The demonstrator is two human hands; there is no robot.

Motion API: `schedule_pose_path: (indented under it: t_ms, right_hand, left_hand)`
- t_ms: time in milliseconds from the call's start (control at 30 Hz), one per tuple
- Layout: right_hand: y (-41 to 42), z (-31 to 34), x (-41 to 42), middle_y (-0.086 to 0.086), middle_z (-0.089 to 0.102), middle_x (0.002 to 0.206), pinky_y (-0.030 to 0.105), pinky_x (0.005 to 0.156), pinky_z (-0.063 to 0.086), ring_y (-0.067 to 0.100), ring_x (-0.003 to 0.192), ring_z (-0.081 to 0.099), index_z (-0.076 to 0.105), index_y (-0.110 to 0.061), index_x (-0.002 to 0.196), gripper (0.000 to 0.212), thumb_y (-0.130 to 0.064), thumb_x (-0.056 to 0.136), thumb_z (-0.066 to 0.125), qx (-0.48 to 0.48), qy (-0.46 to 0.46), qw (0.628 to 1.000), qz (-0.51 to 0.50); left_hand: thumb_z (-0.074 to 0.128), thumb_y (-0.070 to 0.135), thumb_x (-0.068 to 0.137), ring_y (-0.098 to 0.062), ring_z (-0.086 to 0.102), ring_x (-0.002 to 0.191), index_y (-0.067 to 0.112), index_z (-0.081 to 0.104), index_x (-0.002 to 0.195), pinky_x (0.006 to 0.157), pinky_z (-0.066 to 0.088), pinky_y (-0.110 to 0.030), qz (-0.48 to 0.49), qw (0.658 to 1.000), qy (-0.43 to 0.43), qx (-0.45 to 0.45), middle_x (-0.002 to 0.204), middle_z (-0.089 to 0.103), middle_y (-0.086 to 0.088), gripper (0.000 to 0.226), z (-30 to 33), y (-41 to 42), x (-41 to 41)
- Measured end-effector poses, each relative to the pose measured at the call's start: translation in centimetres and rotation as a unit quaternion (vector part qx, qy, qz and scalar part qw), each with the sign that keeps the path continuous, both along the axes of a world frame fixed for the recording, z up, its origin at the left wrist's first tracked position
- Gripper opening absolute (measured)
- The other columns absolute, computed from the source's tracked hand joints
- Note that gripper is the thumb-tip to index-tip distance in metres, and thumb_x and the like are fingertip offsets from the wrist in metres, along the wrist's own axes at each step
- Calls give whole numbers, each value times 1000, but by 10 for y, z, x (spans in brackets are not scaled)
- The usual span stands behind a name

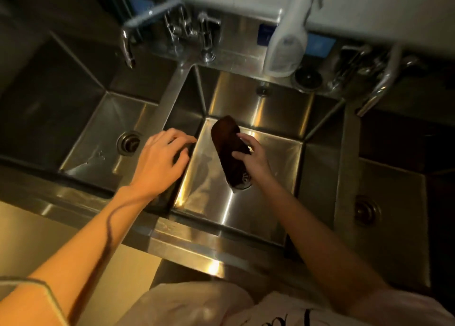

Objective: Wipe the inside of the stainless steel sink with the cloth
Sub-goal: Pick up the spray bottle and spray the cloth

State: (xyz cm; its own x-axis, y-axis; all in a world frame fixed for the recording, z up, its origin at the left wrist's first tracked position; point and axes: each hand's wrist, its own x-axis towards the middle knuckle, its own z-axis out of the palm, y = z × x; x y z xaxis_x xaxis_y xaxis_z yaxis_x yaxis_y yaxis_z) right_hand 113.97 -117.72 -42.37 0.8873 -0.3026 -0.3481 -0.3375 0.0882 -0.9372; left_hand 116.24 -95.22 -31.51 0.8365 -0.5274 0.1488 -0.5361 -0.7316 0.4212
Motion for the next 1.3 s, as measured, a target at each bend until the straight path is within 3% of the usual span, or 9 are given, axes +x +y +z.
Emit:
schedule_pose_path:
  t_ms: [100, 167, 267, 433, 567, 733, 1000, 1133, 1300]
  right_hand:
    - [-14, 44, -18, -5, 63, 119, 38, 102, 47, 16, 117, 56, 66, -44, 102, 57, 4, 73, 71, 17, -18, 999, -41]
    - [-25, 71, -30, -4, 64, 119, 44, 102, 47, 16, 116, 57, 66, -45, 99, 55, 3, 74, 71, 45, -31, 996, -69]
    - [-37, 109, -45, 0, 62, 123, 44, 101, 48, 18, 120, 55, 64, -40, 104, 53, 4, 75, 70, 63, -63, 990, -106]
    - [-55, 146, -61, 2, 60, 127, 43, 105, 45, 19, 124, 52, 63, -30, 115, 50, 2, 77, 71, 56, -102, 978, -176]
    - [-65, 155, -63, 5, 58, 128, 46, 101, 47, 23, 122, 53, 65, -38, 110, 50, -1, 77, 71, 47, -113, 968, -220]
    - [-68, 162, -51, 5, 58, 128, 47, 103, 46, 23, 126, 50, 63, -31, 114, 52, 6, 78, 68, 38, -109, 948, -296]
    - [-63, 166, -13, 1, 57, 123, 44, 102, 47, 21, 121, 52, 60, -23, 121, 52, 7, 79, 66, 29, -88, 934, -344]
    - [-59, 167, -3, 1, 58, 120, 34, 92, 52, 17, 113, 56, 58, -19, 124, 52, 7, 80, 66, 30, -91, 929, -357]
    - [-56, 171, -4, 4, 57, 123, 32, 91, 53, 17, 113, 56, 59, -20, 123, 52, 6, 79, 67, 16, -97, 921, -377]
  left_hand:
    - [41, 29, 90, -24, 58, 102, 18, 65, 118, 89, 45, -44, -5, 1000, -7, -22, 109, 61, -2, 39, 26, -22, 11]
    - [39, 33, 90, -24, 58, 102, 17, 64, 119, 89, 47, -47, -23, 999, -10, -27, 110, 60, -3, 42, 40, -41, 19]
    - [38, 37, 89, -23, 58, 101, 17, 62, 122, 90, 47, -44, -65, 997, -20, -26, 112, 59, -3, 45, 57, -71, 31]
    - [54, 29, 95, -21, 54, 113, 18, 54, 132, 95, 41, -40, -125, 991, -38, -17, 123, 54, -4, 38, 69, -117, 53]
    - [59, 35, 92, -19, 46, 125, 22, 40, 142, 101, 42, -38, -132, 991, 5, -28, 139, 44, -2, 55, 72, -149, 85]
    - [70, 25, 86, -30, 40, 133, 17, 15, 153, 103, 41, -44, -135, 991, 10, -23, 154, 26, -11, 87, 63, -187, 131]
    - [71, 18, 85, -38, 39, 133, 20, -8, 155, 103, 40, -55, -121, 987, 66, -87, 155, 22, -17, 105, 34, -244, 180]
    - [68, 21, 88, -35, 38, 135, 23, -6, 154, 106, 37, -56, -89, 977, 124, -148, 153, 29, -14, 100, 26, -261, 194]
    - [65, 23, 90, -31, 47, 128, 16, 33, 142, 104, 42, -50, -38, 961, 161, -221, 140, 47, -10, 61, 24, -275, 204]
